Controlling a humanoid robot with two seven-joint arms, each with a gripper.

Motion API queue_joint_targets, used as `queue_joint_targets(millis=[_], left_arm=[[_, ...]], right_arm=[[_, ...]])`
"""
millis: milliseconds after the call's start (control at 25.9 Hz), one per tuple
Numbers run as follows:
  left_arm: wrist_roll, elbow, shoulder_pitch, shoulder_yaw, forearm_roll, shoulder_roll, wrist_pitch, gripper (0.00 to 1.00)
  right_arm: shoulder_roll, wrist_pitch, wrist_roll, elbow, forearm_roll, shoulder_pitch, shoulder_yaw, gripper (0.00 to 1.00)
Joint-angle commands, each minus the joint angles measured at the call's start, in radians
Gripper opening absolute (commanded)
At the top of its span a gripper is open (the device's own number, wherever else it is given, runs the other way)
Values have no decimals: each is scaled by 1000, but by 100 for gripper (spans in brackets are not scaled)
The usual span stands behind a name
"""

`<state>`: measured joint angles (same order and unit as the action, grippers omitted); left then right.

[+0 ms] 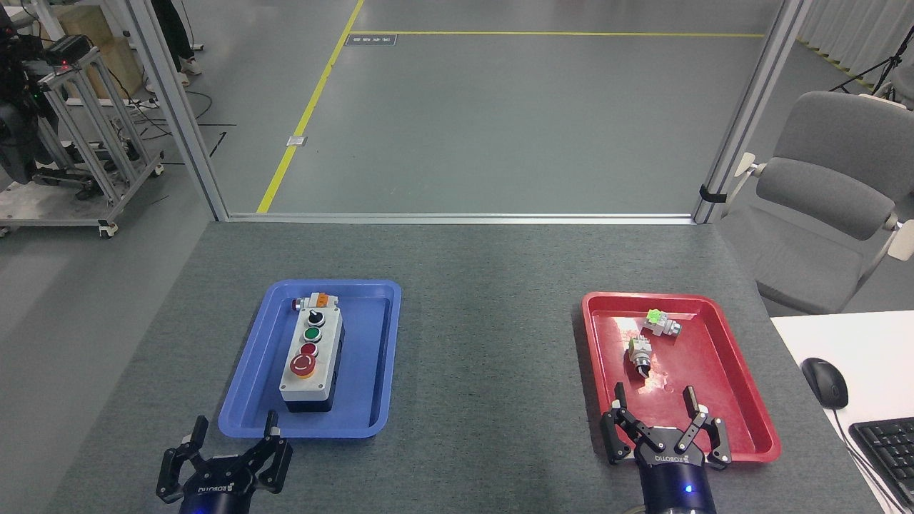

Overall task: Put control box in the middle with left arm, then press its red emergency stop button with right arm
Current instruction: 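Move the left gripper forward toward the gray control box on the blue tray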

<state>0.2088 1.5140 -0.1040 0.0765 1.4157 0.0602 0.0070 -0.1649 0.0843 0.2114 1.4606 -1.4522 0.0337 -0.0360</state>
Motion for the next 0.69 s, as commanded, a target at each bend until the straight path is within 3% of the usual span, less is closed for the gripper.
queue_joint_targets(millis=[0, 193, 425, 656], left_arm=[[1, 2, 4, -1, 0, -7, -2, 99], [23, 29, 3, -1, -1, -31, -15, 99], [26, 66, -3, -1, -3, -114, -13, 99], [35, 91, -8, -47, -1, -117, -38, 99]], right_arm=[[-1, 20, -1, 15, -1, 14, -10, 99], [-4, 89, 6, 53, -1, 20, -42, 99], [-25, 81, 3, 60, -1, 18, -44, 99], [-42, 72, 0, 60, 1, 26, -45, 99]])
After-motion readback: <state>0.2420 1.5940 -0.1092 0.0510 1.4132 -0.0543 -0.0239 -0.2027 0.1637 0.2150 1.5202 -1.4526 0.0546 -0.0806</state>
